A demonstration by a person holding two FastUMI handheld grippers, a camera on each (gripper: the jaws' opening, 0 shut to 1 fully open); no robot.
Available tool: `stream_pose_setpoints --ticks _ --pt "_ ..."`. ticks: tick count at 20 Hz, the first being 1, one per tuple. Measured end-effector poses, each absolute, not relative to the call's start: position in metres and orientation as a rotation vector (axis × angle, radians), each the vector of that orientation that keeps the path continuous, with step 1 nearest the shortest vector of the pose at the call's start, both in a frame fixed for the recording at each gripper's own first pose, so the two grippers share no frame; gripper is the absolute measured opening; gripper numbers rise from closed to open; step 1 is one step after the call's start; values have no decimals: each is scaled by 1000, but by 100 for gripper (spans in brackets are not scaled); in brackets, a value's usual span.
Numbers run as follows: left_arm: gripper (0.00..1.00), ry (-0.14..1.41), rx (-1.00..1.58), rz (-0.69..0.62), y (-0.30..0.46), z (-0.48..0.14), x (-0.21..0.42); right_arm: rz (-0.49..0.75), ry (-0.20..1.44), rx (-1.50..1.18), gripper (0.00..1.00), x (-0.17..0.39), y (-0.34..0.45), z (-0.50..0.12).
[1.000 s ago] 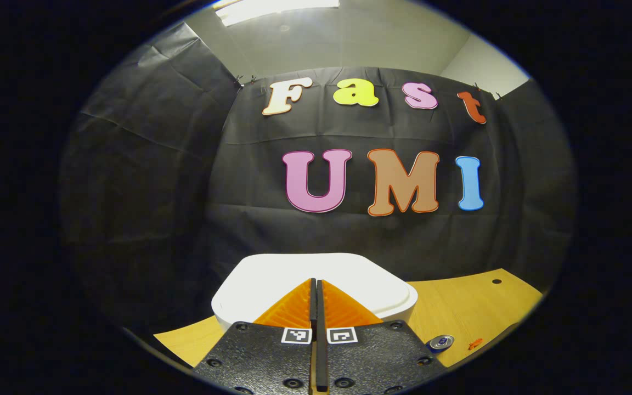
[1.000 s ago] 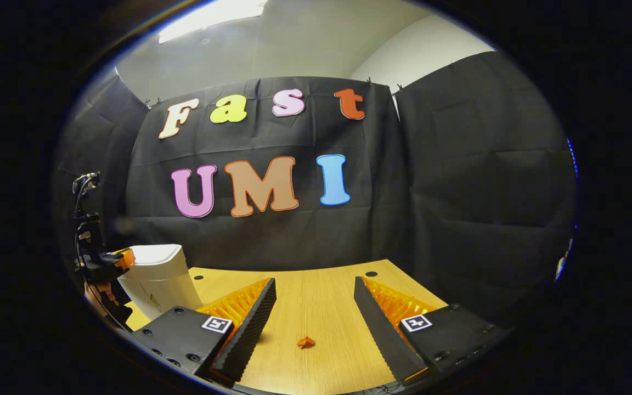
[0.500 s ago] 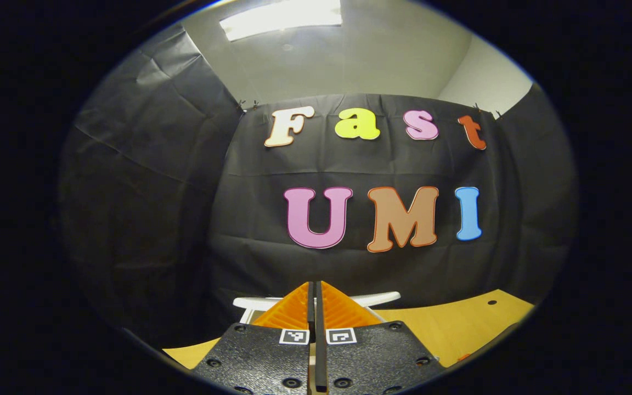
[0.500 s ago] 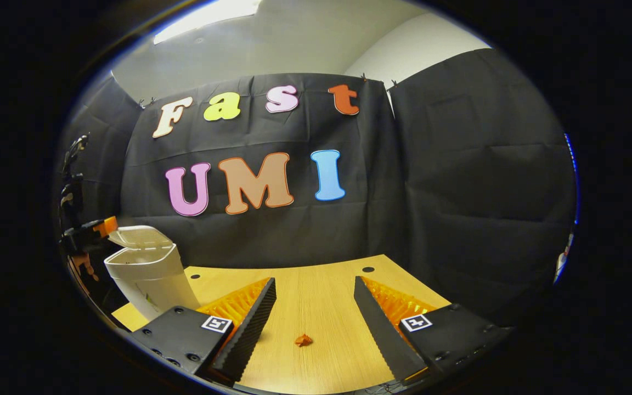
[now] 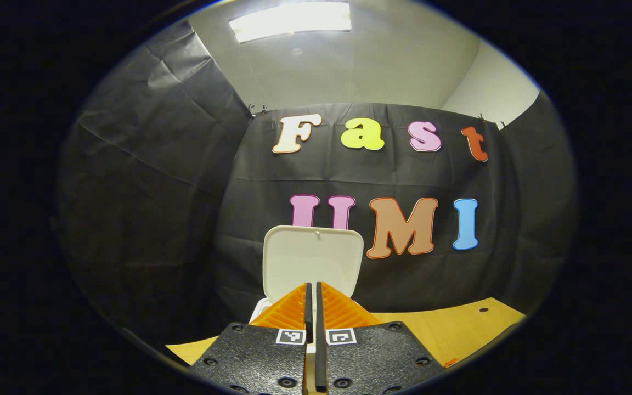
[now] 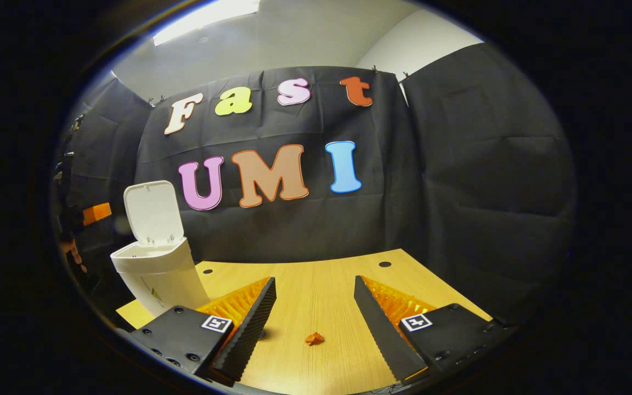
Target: Press the lid of the desktop garbage bin to open it, pick up the crumpled paper on the desktop and throw it into the bin, then pick up the pop can on the desktop and drop it into the bin, and finally close the garbage bin lid.
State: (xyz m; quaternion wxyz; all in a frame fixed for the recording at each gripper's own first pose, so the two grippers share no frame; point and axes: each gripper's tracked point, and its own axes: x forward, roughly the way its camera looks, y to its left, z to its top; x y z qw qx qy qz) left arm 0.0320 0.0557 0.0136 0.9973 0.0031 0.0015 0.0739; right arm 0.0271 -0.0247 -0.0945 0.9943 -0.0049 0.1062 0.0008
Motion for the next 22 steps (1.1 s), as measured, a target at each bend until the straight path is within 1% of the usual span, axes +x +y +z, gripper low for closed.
stream_pose_setpoints --ticks 2,4,6,9,10,11,12,13,16,17,18,19,20,22 --pt "2 18 14 126 46 9 21 45 249 -8 96 36 -21 -109" --pt "19 -8 36 141 46 14 10 92 275 -2 96 47 -15 -120" --pt "44 -46 77 168 46 22 1 133 304 -7 96 61 -11 -133" --pt "96 -65 137 228 49 25 -11 197 368 -16 96 79 -8 -159" --pt "92 -65 144 245 49 26 -18 215 392 -14 96 86 -8 -168" --pt "92 -63 145 263 49 27 -23 228 418 -14 96 92 -9 -180" --pt "94 -58 143 283 50 26 -29 238 449 -20 96 100 -11 -192" --pt "92 -52 144 305 52 25 -35 249 485 -32 96 108 -9 -208" --pt "92 -24 171 384 62 20 -61 302 613 -88 96 122 -11 -257" --pt "92 -14 182 412 66 19 -70 320 658 -100 94 125 -10 -274" --pt "92 -5 192 440 70 19 -78 333 700 -113 96 129 -10 -288" --pt "94 2 201 467 73 19 -87 337 739 -133 94 133 -10 -303" --pt "92 7 207 491 76 19 -95 332 777 -153 96 136 -12 -315" --pt "92 16 211 535 83 19 -112 321 848 -179 96 140 -15 -336"
